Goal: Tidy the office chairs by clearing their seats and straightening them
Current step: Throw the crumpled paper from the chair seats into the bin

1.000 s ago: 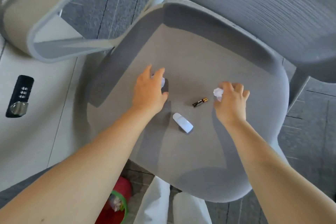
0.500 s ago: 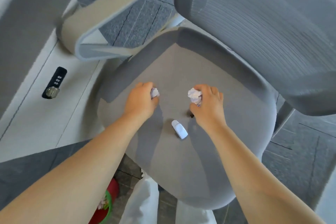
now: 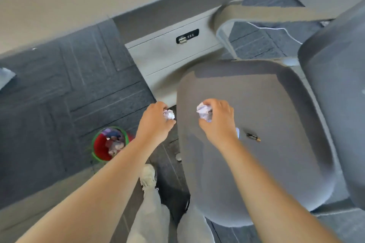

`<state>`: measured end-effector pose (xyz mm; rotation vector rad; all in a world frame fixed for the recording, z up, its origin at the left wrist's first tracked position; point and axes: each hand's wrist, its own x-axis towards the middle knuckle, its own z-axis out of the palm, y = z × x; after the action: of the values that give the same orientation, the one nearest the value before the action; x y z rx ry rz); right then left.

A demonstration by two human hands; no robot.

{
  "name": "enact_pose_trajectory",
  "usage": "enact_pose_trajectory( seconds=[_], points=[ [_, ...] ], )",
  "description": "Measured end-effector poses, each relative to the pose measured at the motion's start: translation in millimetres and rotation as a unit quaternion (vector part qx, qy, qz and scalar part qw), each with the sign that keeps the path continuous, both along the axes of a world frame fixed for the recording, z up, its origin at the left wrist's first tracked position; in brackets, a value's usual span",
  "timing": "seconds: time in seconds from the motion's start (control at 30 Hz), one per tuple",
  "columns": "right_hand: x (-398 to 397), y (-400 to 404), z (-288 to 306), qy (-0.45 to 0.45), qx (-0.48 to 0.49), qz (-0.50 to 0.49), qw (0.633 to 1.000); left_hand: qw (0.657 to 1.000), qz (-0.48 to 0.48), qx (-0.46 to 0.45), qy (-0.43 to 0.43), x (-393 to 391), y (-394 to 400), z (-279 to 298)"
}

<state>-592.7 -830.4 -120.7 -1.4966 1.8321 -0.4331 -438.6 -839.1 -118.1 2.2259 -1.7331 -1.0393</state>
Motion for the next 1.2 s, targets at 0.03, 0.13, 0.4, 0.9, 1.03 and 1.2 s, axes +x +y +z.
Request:
enact_pose_trajectory(
  seconds=[0.03,0.13,0.4,0.9,1.03,1.2],
  points=[
    [15.1,4.3,-0.1,-0.001,0.006,0.023,1.000,1.000,0.020,0.011,0.001,14.9,10.9,-1.0],
    [62.2,16.3,-3.2,-0.014,0.037,0.089,0.995,0.995,0.081,0.050,0.012,59.8,44.9,-4.7],
    [165.5,39.3,-36.8,0.016,0.124,0.224,0.966,0.966,0.231,0.114,-0.015,157.3,103.0,-45.2],
    [284.7,40.9,-75.9,-0.068,0.178,0.275,0.942,0.944,0.313,0.100,0.036,259.6,109.5,-64.6],
    [292.7,42.1,-72.5,-0.082,0.219,0.287,0.929,0.947,0.298,0.118,0.033,270.1,117.3,-63.4],
    [268.4,42.3,-58.0,-0.039,0.185,0.223,0.956,0.955,0.269,0.119,0.047,261.4,105.6,-54.7]
  ],
)
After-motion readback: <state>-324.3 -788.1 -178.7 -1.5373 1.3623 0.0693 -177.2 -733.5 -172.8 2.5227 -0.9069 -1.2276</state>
